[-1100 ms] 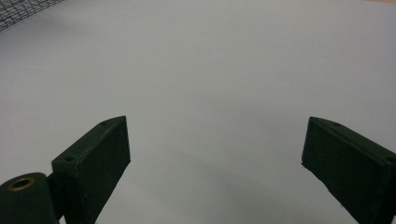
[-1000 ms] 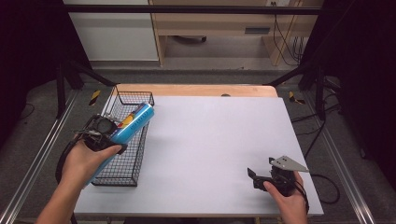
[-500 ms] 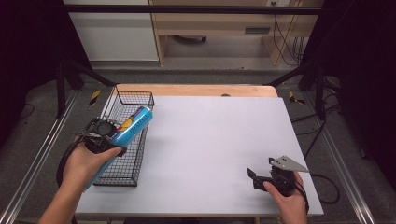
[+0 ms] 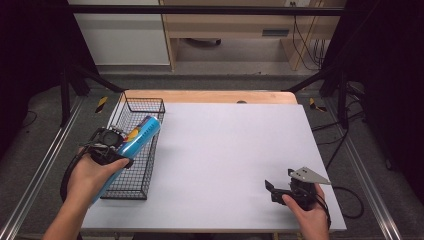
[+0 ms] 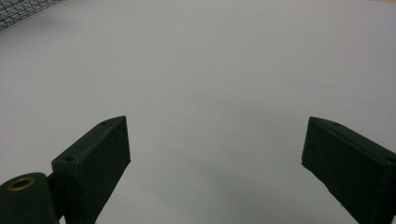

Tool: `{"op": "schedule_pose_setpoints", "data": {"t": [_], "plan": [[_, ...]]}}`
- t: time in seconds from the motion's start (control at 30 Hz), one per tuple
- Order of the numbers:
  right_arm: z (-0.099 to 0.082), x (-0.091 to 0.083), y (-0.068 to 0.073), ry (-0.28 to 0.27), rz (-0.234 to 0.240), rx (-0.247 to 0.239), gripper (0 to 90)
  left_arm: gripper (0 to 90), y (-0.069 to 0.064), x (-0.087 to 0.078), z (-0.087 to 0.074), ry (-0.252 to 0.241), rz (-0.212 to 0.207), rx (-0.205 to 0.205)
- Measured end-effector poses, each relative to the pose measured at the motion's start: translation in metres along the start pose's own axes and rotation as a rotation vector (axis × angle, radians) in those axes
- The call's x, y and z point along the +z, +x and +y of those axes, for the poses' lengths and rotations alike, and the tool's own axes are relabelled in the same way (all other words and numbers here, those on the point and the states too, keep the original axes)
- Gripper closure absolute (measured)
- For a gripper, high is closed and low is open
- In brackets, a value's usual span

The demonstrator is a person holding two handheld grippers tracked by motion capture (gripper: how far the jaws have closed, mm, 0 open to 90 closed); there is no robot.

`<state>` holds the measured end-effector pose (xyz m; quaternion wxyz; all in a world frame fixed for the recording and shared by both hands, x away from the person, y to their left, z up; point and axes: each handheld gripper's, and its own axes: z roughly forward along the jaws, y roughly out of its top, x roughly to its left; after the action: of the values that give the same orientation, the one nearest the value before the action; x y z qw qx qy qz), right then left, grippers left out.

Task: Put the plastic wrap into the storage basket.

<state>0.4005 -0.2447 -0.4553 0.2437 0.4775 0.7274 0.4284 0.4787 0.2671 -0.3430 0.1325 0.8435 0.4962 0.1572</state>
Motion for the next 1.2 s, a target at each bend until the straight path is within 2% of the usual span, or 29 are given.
{"op": "schedule_pose_setpoints", "data": {"t": [0.33,0.47,0.63,0.73,0.87,0.97,1.1,1.2], "plan": [[0.0,0.0,0.0,0.001,0.003,0.0,8.0,31.9,0.009,0.009,0.001,0.054,0.024,-0.036],[0.0,0.0,0.0,0.001,0.004,0.002,8.1,31.9,0.012,0.015,0.003,0.077,0.033,-0.065],[0.0,0.0,0.0,0.003,0.002,0.003,8.1,31.9,0.011,0.017,0.007,0.093,0.053,-0.067],[0.0,0.0,0.0,0.002,0.001,0.0,8.1,31.9,0.01,0.018,0.01,0.107,0.055,-0.084],[0.0,0.0,0.0,0.001,-0.001,0.003,8.0,31.9,0.009,0.019,0.014,0.119,0.075,-0.075],[0.0,-0.001,-0.001,0.0,0.002,0.007,8.1,31.9,0.007,0.019,0.017,0.125,0.073,-0.072],[0.0,-0.001,-0.001,0.0,0.001,0.006,8.1,31.9,0.005,0.021,0.02,0.141,0.1,-0.061],[0.0,-0.001,-0.001,-0.001,0.001,0.004,8.1,31.9,0.006,0.024,0.021,0.153,0.096,-0.065]]}}
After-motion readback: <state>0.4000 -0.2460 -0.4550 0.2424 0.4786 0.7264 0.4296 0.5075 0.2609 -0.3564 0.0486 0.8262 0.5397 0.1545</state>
